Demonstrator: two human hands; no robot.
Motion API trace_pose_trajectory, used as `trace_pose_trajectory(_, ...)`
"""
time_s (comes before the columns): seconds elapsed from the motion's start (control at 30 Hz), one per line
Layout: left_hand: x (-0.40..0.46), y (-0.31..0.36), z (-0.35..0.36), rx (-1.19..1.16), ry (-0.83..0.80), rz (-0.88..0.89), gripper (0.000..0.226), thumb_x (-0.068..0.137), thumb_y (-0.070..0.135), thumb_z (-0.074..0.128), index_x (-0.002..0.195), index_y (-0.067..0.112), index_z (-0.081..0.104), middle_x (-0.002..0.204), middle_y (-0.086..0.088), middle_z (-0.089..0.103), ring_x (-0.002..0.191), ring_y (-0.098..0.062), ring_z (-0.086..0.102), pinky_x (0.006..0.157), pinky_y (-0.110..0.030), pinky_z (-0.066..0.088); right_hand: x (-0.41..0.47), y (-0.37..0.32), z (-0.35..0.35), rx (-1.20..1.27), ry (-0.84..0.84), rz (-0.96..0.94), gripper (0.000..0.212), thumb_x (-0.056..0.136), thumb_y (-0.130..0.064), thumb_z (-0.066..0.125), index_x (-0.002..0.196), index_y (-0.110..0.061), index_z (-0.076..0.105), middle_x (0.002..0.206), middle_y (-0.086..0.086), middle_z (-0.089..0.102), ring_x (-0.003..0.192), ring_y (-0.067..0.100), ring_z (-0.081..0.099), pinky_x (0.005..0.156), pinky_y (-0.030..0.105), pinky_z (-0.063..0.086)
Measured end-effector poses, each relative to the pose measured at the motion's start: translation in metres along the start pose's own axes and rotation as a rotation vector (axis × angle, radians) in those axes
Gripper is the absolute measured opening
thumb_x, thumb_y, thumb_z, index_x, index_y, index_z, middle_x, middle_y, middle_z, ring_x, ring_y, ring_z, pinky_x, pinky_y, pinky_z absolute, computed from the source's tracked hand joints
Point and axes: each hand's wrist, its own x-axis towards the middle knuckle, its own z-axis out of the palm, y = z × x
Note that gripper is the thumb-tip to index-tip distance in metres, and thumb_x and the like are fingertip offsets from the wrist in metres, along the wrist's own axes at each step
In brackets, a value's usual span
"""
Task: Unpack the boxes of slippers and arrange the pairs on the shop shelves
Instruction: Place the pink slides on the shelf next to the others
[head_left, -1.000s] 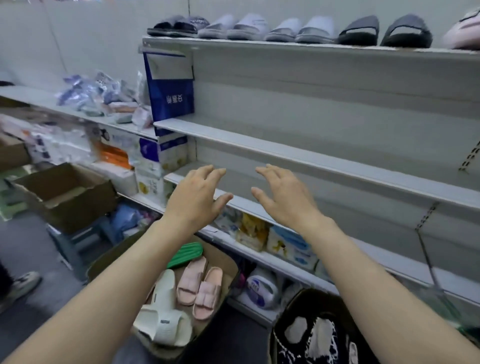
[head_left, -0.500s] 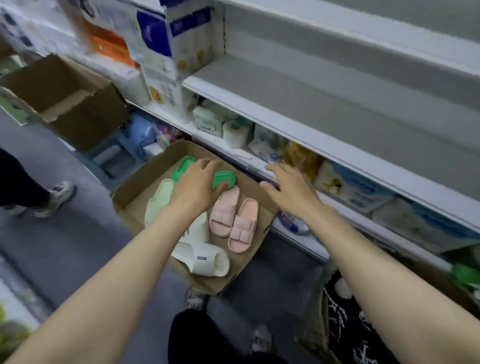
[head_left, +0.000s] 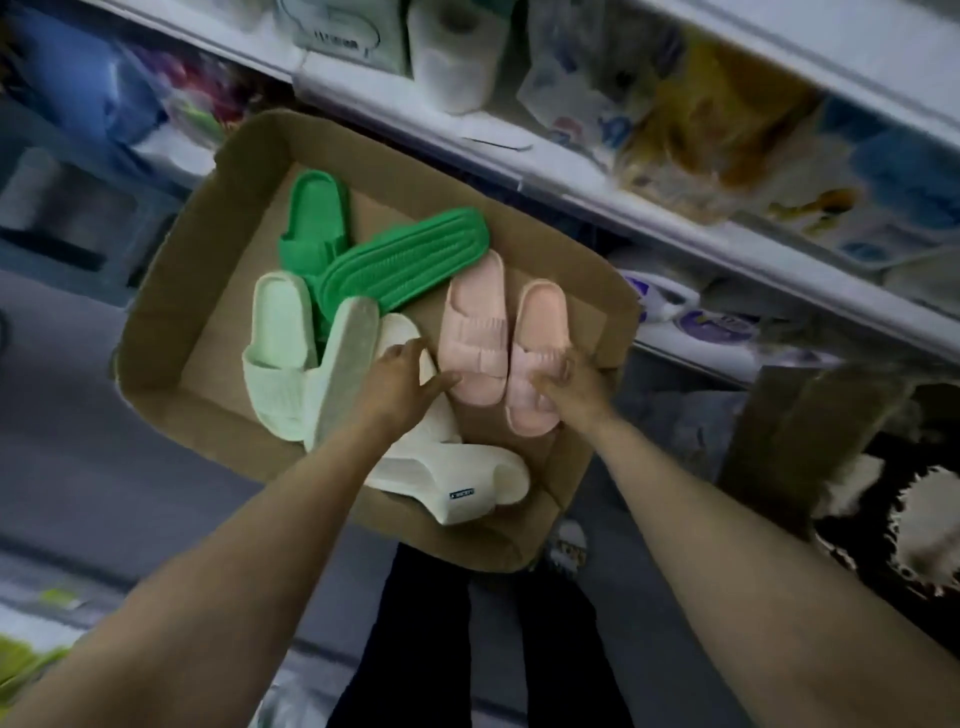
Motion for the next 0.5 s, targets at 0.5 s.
trace_pose_trajectory(0.5, 0.081, -0.024, 0.036, -0.164, -0.051, -0.137, 0.059, 0.083, 0.054, 0.072, 0.129, 0.02, 0.057, 0.121, -0.014, 0.052, 0.104, -0.029, 0.059, 0.092, -0.031, 0.043, 0.052, 0.026, 0.036, 0.209, 0.043, 0.399, 0.105, 0.053, -0.052, 0.093, 0.142, -0.018, 0.049, 0.14, 0.005, 0.057, 0.123, 0.029, 0.058, 0.099, 0.046, 0.053)
